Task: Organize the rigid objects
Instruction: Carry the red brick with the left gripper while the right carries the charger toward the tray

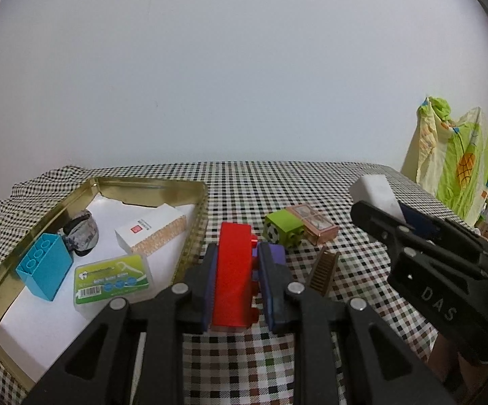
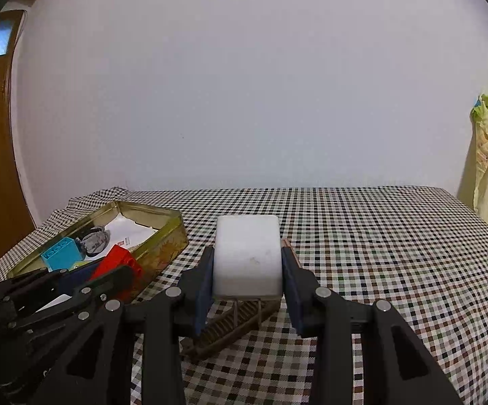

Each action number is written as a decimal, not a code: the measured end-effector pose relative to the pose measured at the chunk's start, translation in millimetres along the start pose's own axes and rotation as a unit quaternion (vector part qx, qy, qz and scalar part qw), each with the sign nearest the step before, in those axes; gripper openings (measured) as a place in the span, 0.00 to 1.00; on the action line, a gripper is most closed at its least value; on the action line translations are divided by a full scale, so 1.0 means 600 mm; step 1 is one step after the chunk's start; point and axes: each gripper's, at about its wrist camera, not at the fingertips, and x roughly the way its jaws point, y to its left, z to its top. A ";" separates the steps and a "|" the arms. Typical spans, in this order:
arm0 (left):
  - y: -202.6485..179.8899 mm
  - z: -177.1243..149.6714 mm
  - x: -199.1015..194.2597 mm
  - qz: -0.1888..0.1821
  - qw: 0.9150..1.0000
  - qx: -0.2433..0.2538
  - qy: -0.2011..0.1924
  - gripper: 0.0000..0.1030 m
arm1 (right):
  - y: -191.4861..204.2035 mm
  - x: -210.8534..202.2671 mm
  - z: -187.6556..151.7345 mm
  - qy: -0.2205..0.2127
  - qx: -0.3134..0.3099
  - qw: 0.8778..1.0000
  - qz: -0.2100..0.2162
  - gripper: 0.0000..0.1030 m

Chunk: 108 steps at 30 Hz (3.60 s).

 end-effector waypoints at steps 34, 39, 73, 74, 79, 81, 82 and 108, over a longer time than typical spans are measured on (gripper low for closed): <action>0.013 -0.002 -0.029 0.020 0.999 -0.004 -0.048 0.20 | 0.037 -0.046 -0.009 -0.056 -0.030 0.998 0.010 0.40; 0.024 -0.002 -0.032 0.022 0.998 -0.012 -0.051 0.20 | 0.045 -0.045 -0.009 -0.058 -0.030 0.998 0.013 0.40; 0.078 -0.007 -0.053 0.036 0.997 -0.040 -0.057 0.20 | 0.104 -0.051 -0.015 -0.055 -0.055 0.996 0.051 0.40; 0.080 -0.007 -0.053 0.037 0.997 -0.040 -0.058 0.20 | 0.106 -0.052 -0.015 -0.055 -0.056 0.996 0.053 0.40; 0.093 -0.008 -0.057 0.040 0.996 -0.046 -0.061 0.20 | 0.112 -0.056 -0.016 -0.054 -0.060 0.995 0.058 0.40; 0.096 -0.009 -0.059 0.042 0.996 -0.046 -0.062 0.20 | 0.111 -0.059 -0.016 -0.053 -0.061 0.995 0.061 0.40; 0.098 -0.008 -0.058 0.042 0.996 -0.046 -0.063 0.20 | 0.112 -0.060 -0.016 -0.053 -0.062 0.995 0.063 0.40; 0.175 -0.014 -0.071 0.079 0.993 -0.062 -0.056 0.20 | 0.114 -0.038 0.002 -0.019 -0.082 0.991 0.109 0.40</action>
